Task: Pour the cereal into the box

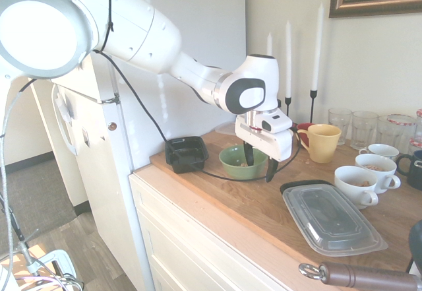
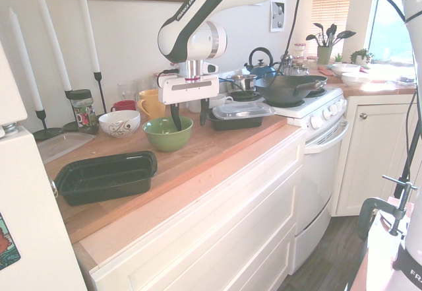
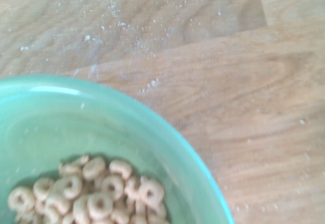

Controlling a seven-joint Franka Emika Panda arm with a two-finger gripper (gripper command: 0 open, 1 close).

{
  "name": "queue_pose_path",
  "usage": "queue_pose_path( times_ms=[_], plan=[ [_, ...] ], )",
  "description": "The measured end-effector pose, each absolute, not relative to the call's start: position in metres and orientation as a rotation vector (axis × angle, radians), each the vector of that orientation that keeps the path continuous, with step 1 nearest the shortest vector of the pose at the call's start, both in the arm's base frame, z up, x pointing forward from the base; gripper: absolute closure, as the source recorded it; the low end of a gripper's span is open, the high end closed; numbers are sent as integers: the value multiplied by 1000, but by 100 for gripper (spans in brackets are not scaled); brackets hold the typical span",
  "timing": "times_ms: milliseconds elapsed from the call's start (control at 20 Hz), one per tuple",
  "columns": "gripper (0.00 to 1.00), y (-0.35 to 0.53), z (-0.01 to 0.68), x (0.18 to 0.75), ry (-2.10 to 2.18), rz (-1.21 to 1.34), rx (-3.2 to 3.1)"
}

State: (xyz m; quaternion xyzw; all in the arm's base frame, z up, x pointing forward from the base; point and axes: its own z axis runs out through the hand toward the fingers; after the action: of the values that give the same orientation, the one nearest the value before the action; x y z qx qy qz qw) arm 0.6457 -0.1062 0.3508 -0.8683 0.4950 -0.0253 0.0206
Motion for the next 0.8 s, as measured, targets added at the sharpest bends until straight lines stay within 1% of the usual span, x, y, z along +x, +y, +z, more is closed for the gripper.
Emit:
queue_pose_path(
  times_ms=[100, 150, 800],
  plan=[
    [0, -108, 347, 650, 1539, -80, -2690],
    [100, -109, 345, 652, 1542, -80, -2687],
    [100, -114, 330, 653, 1566, -69, -2665]
  ],
)
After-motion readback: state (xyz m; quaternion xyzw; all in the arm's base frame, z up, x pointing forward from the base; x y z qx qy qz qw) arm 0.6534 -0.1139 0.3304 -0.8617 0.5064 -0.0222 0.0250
